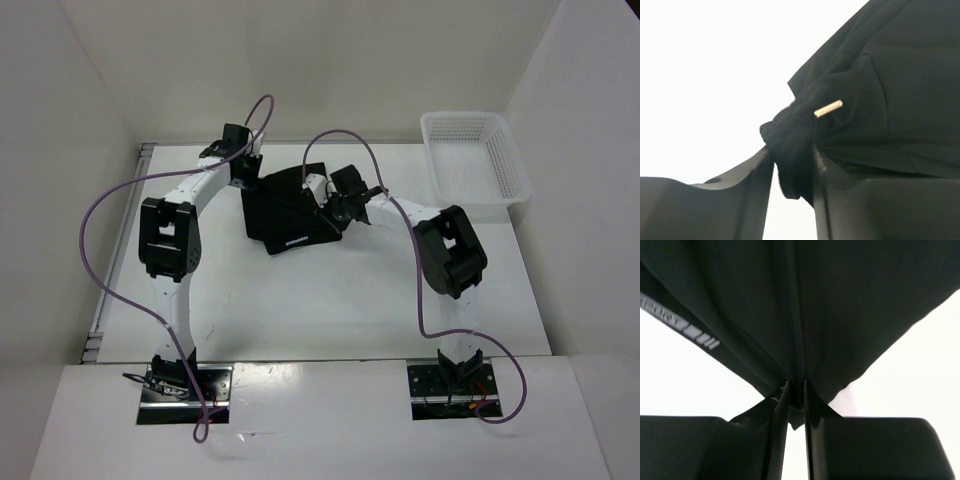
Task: Fold and stack the shorts
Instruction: Fold the shorts
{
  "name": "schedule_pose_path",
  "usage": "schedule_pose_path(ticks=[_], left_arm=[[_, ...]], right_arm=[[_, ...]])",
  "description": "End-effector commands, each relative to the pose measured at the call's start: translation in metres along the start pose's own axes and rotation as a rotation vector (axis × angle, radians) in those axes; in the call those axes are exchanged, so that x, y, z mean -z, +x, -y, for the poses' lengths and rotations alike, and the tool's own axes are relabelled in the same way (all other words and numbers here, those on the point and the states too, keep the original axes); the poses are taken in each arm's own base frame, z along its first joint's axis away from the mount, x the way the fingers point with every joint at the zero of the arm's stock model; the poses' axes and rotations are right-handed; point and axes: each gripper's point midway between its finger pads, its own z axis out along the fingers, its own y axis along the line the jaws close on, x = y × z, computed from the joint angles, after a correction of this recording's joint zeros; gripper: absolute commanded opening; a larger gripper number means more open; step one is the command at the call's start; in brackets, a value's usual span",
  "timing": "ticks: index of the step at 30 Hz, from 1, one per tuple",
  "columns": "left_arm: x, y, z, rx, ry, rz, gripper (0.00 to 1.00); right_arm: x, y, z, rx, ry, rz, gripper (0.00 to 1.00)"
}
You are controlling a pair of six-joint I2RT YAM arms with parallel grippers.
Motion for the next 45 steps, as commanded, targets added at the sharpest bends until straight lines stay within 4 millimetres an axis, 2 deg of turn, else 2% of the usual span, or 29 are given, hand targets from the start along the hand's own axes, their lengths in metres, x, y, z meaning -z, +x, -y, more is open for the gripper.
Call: schedule_pose_path(ticks=[1,2,3,4,7,8,9,11,14,15,16,17,18,19,20,21,24,28,30,32,35,36,38,39,40,42,43,44,45], left_arm=[[-0.007,-0.009,0.007,0.003,0.061,0.024,0.46],[-0.006,-0.005,0.005,0.01,0.071,0.008,0.48],[-0.006,-0.005,0.009,0.01,0.095,0.009,0.53],[0.002,-0.01,0.01,0.01,0.104,0.019,0.55],[0.035,-0.025,0.011,0.008,0.121,0.076,0.71],[0.054,-0.032,0.01,0.008,0.118,0.106,0.75],[0.062,-0.032,0.01,0.008,0.118,0.11,0.76],[0.087,-0.031,0.019,-0.007,0.131,0.109,0.78],[0.093,0.008,0.028,-0.016,0.147,0.019,0.8],[0.088,0.027,0.034,-0.024,0.157,-0.034,0.8],[0.082,0.056,0.036,-0.024,0.161,-0.099,0.8],[0.078,0.068,0.037,-0.023,0.163,-0.129,0.8],[0.073,0.081,0.041,-0.022,0.178,-0.163,0.8],[0.069,0.088,0.044,-0.02,0.196,-0.184,0.8],[0.063,0.102,0.05,-0.016,0.223,-0.222,0.8],[0.059,0.102,0.05,-0.016,0.223,-0.219,0.8],[0.045,0.111,0.055,-0.012,0.244,-0.244,0.8],[0.033,0.113,0.058,-0.011,0.255,-0.25,0.8],[0.03,0.113,0.06,-0.009,0.267,-0.252,0.8],[0.029,0.122,0.062,-0.006,0.278,-0.28,0.69],[0.031,0.131,0.062,-0.005,0.279,-0.297,0.5],[0.031,0.139,0.063,-0.003,0.28,-0.316,0.45],[0.033,0.139,0.063,-0.003,0.28,-0.314,0.33],[0.036,0.146,0.063,-0.003,0.28,-0.326,0.28],[0.036,0.146,0.063,-0.003,0.28,-0.326,0.24],[0.042,0.15,0.063,-0.003,0.28,-0.328,0.12],[0.044,0.156,0.063,-0.002,0.281,-0.34,0.08],[0.044,0.162,0.063,-0.001,0.281,-0.352,0.05],[0.052,0.158,0.064,-0.001,0.289,-0.332,0.04]], right_arm=[[-0.004,0.007,-0.017,0.037,-0.025,-0.02,0.22],[0.005,0.008,-0.021,0.045,-0.04,-0.024,0.25],[0.008,0.004,-0.029,0.061,-0.066,-0.019,0.31],[0.013,0.003,-0.032,0.06,-0.079,-0.018,0.34],[0.039,-0.014,-0.036,0.015,-0.085,0.013,0.44],[0.052,-0.021,-0.041,0.004,-0.098,0.026,0.47],[0.062,-0.031,-0.034,-0.014,-0.094,0.053,0.5],[0.076,-0.037,-0.035,-0.082,-0.14,0.072,0.56],[0.088,-0.045,-0.02,-0.218,-0.148,0.126,0.62],[0.084,-0.043,-0.014,-0.264,-0.139,0.128,0.64],[0.08,-0.039,-0.004,-0.309,-0.125,0.129,0.65],[0.073,-0.031,-0.002,-0.347,-0.125,0.114,0.66],[0.057,-0.022,-0.005,-0.393,-0.148,0.091,0.66],[0.052,-0.017,0.007,-0.432,-0.135,0.087,0.66],[0.044,-0.016,0.006,-0.458,-0.147,0.083,0.66],[0.031,-0.01,0.015,-0.54,-0.139,0.079,0.66],[0.018,-0.007,0.031,-0.64,-0.097,0.083,0.66],[0.0,-0.006,0.024,-0.721,-0.154,0.082,0.66],[-0.005,0.003,0.018,-0.775,-0.169,0.059,0.65],[-0.011,0.016,0.008,-0.827,-0.188,0.027,0.61],[-0.014,0.036,-0.007,-0.907,-0.205,-0.027,0.44],[-0.015,0.04,-0.012,-0.923,-0.218,-0.041,0.32],[-0.009,0.045,-0.02,-0.929,-0.238,-0.052,0.19],[-0.006,0.045,-0.023,-0.93,-0.249,-0.052,0.13],[-0.004,0.048,-0.028,-0.926,-0.265,-0.059,0.03],[0.005,0.039,-0.031,-0.907,-0.289,-0.034,0.0],[0.008,0.045,-0.036,-0.896,-0.3,-0.044,0.0],[0.014,0.042,-0.037,-0.884,-0.299,-0.037,0.0],[0.019,0.045,-0.04,-0.876,-0.301,-0.045,0.0]])
